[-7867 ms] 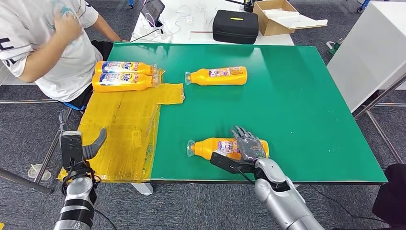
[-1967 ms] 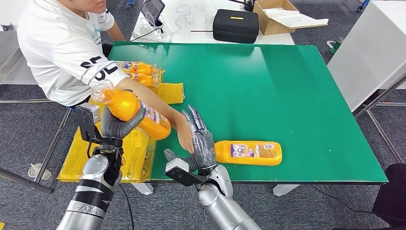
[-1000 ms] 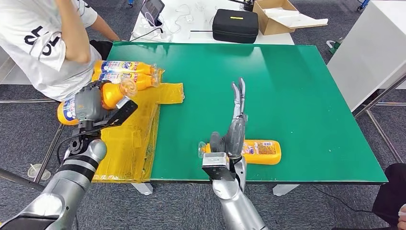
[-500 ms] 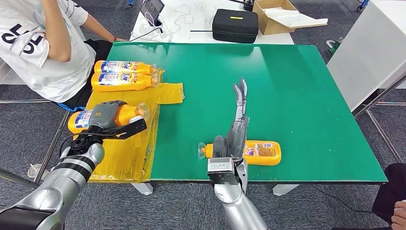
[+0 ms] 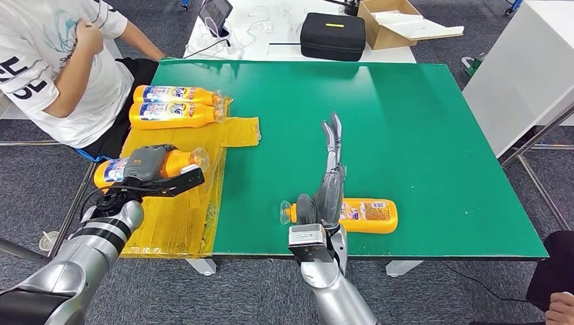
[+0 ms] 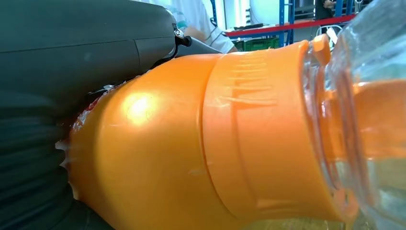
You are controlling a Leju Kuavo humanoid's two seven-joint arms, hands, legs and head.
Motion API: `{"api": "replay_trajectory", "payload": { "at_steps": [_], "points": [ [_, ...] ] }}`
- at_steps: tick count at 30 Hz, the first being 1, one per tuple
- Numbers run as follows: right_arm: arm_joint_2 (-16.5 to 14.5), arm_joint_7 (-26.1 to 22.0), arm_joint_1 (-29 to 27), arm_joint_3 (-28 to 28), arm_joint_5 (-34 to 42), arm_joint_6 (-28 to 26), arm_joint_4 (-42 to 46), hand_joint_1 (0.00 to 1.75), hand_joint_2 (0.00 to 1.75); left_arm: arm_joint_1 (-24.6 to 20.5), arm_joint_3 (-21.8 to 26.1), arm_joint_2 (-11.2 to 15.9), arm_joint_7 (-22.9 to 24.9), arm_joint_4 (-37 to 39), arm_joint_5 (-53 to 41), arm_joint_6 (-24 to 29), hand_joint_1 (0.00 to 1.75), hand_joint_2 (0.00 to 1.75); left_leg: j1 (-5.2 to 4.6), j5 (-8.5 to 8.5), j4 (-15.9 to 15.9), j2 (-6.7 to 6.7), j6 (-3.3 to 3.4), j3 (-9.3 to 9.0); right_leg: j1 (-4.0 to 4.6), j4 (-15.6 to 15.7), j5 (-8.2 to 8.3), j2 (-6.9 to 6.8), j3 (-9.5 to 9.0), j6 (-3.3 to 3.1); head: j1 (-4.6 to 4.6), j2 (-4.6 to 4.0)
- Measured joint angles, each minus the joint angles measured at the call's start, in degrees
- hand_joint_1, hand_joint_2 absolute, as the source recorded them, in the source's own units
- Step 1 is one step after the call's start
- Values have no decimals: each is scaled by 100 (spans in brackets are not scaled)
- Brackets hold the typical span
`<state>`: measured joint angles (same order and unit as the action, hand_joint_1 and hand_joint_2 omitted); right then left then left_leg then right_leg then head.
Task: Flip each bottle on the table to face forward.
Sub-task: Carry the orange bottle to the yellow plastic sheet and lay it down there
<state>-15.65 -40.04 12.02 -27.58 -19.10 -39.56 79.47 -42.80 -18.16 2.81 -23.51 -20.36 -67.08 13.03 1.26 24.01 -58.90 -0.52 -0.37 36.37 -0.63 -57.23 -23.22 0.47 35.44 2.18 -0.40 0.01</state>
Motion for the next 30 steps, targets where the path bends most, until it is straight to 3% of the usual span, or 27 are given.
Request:
{"api": "replay_trajectory", "payload": {
  "at_steps": [30],
  "points": [
    [4,0,9,-22,0,0,-31,0,0,-21,-17,11,0,23,0,0,175,175,0,0,0,0,0,0,0,0,0,0,0,0,1,-1]
  ]
}}
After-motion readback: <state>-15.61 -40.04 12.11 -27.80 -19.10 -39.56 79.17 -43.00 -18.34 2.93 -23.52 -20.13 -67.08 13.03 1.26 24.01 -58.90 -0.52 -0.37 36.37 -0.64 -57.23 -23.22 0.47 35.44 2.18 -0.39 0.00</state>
